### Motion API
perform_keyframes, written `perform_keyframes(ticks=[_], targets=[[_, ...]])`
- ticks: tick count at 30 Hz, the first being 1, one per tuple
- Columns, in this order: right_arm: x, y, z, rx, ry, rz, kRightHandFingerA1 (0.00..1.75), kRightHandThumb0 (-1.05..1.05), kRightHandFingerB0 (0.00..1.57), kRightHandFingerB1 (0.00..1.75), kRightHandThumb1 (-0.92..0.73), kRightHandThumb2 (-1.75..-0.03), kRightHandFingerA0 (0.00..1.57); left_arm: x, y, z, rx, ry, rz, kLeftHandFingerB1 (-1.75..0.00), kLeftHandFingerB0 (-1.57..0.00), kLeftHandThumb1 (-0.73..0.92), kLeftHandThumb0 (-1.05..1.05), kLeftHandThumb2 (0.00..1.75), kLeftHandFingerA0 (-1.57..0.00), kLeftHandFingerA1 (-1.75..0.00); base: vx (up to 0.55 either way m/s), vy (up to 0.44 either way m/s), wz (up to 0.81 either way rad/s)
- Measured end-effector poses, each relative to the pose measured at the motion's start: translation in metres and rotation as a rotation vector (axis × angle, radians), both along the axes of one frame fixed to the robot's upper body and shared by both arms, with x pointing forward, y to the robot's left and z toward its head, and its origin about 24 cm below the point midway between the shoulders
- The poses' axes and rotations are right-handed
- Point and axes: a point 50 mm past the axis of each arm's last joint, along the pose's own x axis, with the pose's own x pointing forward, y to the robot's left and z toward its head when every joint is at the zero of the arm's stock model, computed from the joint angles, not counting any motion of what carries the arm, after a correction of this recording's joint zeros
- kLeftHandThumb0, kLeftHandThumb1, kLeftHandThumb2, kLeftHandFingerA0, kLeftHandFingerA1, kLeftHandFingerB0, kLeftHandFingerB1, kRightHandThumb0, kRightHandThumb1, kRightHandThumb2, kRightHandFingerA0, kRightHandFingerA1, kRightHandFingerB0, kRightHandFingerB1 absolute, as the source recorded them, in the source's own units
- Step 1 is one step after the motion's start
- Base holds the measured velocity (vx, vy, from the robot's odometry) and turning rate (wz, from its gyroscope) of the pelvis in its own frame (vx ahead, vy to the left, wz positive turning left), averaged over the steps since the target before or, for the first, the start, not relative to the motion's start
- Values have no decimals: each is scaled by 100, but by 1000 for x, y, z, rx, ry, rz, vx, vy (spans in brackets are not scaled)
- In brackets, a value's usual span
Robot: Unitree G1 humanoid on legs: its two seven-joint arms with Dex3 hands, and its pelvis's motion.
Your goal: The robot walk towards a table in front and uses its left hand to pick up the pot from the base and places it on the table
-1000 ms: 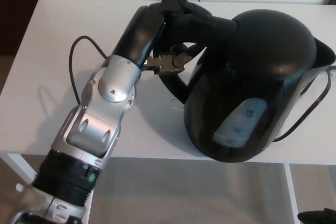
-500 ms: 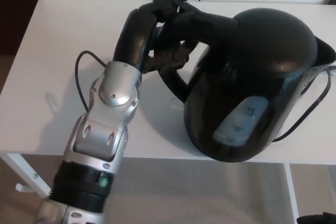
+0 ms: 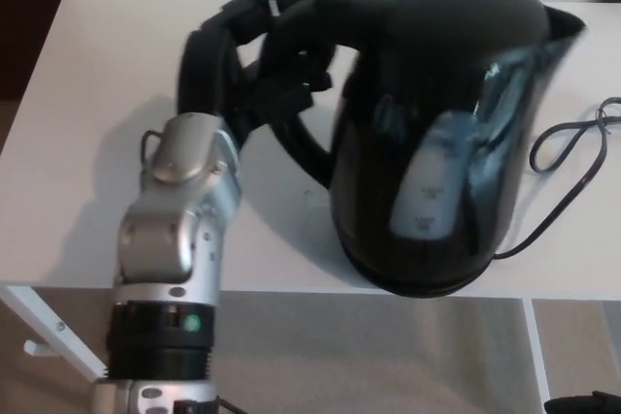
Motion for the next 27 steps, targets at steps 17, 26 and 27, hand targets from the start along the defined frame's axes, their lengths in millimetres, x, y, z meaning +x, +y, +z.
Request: perform_keyframes(ticks=[17,26,27], targets=[[4,1,2,-23,-4,26,54,-48,67,49,-56,-57,85,4,82,78,-139,-119,163,-108,-65,81,-22,66,-71,-157,0,0,0],[4,0,2,-47,5,42,54,-45,69,49,-55,-57,87,-11,138,81,11,-132,212,-94,-72,75,-23,63,-71,-156,0,0,0],[4,0,1,-48,8,42,54,-45,69,49,-55,-57,86,-12,142,78,23,-122,214,-100,-69,75,-25,63,-77,-153,0,0,0]])
